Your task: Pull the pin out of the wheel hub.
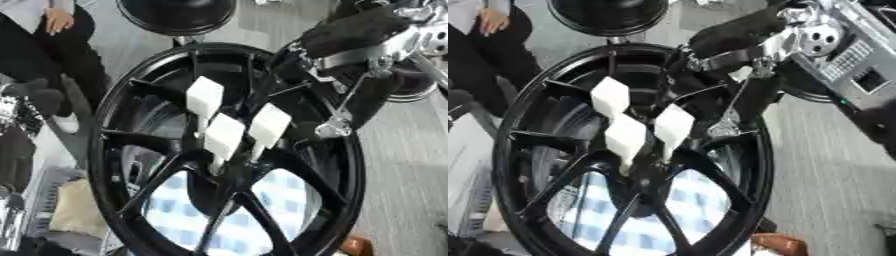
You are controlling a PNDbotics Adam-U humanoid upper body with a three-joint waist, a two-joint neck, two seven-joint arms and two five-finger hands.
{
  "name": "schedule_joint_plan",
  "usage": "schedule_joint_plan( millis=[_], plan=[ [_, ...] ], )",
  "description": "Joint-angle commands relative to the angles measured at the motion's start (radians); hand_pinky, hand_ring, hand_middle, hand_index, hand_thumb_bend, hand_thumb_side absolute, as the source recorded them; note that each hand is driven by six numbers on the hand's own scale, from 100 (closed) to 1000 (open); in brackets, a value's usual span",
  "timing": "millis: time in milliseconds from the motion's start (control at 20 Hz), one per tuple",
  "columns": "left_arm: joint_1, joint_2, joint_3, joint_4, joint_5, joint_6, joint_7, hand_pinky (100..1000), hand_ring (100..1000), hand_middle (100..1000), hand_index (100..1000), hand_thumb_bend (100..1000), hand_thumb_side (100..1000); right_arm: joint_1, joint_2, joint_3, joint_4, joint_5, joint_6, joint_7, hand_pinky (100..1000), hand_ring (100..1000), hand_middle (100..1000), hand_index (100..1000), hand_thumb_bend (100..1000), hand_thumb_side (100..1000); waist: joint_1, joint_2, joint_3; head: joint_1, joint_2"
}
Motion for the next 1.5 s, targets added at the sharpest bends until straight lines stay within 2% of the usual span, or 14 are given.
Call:
schedule_joint_plan(
  millis=[50,300,1050,1250,1500],
  plan=[
    [-0.016,0.007,-0.003,-0.018,0.000,-0.001,-0.005,900,797,656,802,100,813,-0.008,-0.006,-0.011,0.008,0.013,-0.014,-0.005,923,884,785,853,237,362,0.006,-0.011,0.003,0.000,-0.006],
    [-0.022,0.006,-0.004,-0.018,0.000,0.000,-0.007,901,797,656,802,100,813,-0.003,0.003,-0.004,0.025,0.016,-0.020,-0.013,922,881,781,853,201,379,0.004,-0.005,0.009,0.002,-0.008],
    [-0.030,0.004,-0.004,-0.019,0.003,0.000,-0.008,901,798,655,802,100,811,0.027,0.003,0.007,0.054,0.000,-0.041,0.021,920,878,774,852,179,419,0.001,-0.004,0.016,0.006,-0.007],
    [-0.031,0.004,-0.005,-0.019,0.003,0.000,-0.009,901,798,655,802,100,812,0.031,0.006,0.008,0.059,-0.002,-0.046,0.024,921,878,776,855,214,382,0.001,-0.001,0.018,0.007,-0.010],
    [-0.037,0.004,-0.009,-0.020,0.003,0.001,-0.014,901,798,655,802,100,812,0.039,0.020,0.008,0.084,0.004,-0.055,0.020,918,875,770,851,203,341,0.000,0.005,0.024,0.006,-0.017]
  ],
)
